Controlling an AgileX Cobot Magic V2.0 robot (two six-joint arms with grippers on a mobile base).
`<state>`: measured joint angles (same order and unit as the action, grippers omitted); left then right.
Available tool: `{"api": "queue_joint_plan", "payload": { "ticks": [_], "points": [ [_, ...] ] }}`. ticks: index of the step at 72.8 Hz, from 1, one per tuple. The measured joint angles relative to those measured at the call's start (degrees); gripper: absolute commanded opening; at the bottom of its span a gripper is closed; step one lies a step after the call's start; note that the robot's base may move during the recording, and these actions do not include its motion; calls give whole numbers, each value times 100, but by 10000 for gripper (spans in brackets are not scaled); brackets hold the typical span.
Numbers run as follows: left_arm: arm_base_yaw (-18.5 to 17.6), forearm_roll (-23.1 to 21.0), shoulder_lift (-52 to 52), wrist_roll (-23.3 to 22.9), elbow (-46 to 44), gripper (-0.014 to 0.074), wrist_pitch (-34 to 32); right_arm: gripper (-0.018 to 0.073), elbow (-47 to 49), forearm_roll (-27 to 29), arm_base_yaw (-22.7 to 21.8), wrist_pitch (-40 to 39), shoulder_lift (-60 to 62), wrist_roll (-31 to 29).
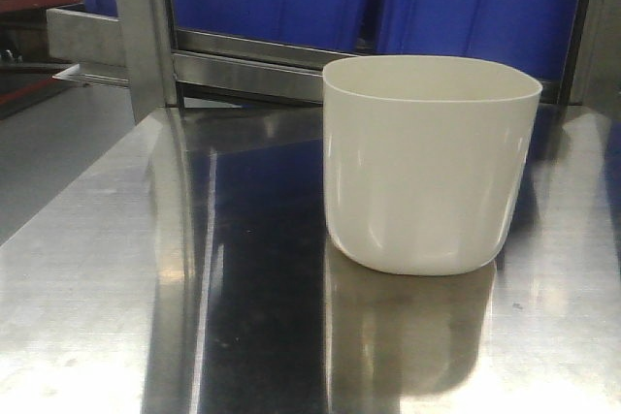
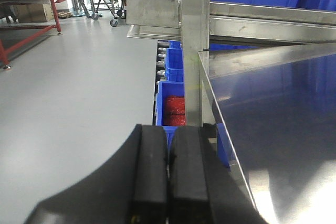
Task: Move white bin to right shelf second layer
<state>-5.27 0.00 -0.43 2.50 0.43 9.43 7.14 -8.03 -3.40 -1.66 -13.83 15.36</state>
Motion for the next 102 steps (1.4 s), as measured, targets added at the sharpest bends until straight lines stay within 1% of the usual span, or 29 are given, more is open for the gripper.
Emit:
{"api": "queue_joint_plan", "payload": {
  "ticks": [7, 10, 15, 30, 38, 47, 50, 54, 58, 59, 60, 61, 65, 68, 70, 82, 95, 102],
  "points": [
    [0, 0, 0, 0, 0, 85, 0, 55, 663, 0, 0, 166, -953, 0],
    [0, 0, 0, 0, 0, 85, 0, 55, 956, 0, 14, 368, -1312, 0],
    [0, 0, 0, 0, 0, 85, 0, 55, 1590, 0, 86, 867, -1995, 0],
    [0, 0, 0, 0, 0, 85, 0, 55, 3454, 20, 365, 2721, -3735, 0],
    [0, 0, 0, 0, 0, 85, 0, 55, 4115, 34, 508, 3389, -4406, 0],
    [0, 0, 0, 0, 0, 85, 0, 64, 4600, 45, 674, 3790, -4952, 0],
    [0, 0, 0, 0, 0, 85, 0, 93, 4731, 62, 750, 3880, -5109, 0],
    [0, 0, 0, 0, 0, 85, 0, 164, 4855, 102, 845, 3964, -5251, 0],
    [0, 0, 0, 0, 0, 85, 0, 298, 4969, 156, 943, 4043, -5364, 0],
    [0, 0, 0, 0, 0, 85, 0, 317, 5002, 181, 969, 4065, -5392, 0],
    [0, 0, 0, 0, 0, 85, 0, 373, 5035, 196, 984, 4091, -5417, 0],
    [0, 0, 0, 0, 0, 85, 0, 391, 5067, 223, 1021, 4122, -5440, 0],
    [0, 0, 0, 0, 0, 85, 0, 510, 5187, 337, 1110, 4238, -5494, 0],
    [0, 0, 0, 0, 0, 85, 0, 559, 5287, 419, 1183, 4322, -5538, 0],
    [0, 0, 0, 0, 0, 85, 0, 568, 5369, 463, 1232, 4366, -5559, 0],
    [0, 0, 0, 0, 0, 85, 0, 548, 5702, 549, 1510, 4452, -5708, 0],
    [0, 0, 0, 0, 0, 85, 0, 548, 6037, 583, 1748, 4722, -6171, 0],
    [0, 0, 0, 0, 0, 85, 0, 548, 6192, 698, 1869, 4876, -6446, 0]
  ]
}}
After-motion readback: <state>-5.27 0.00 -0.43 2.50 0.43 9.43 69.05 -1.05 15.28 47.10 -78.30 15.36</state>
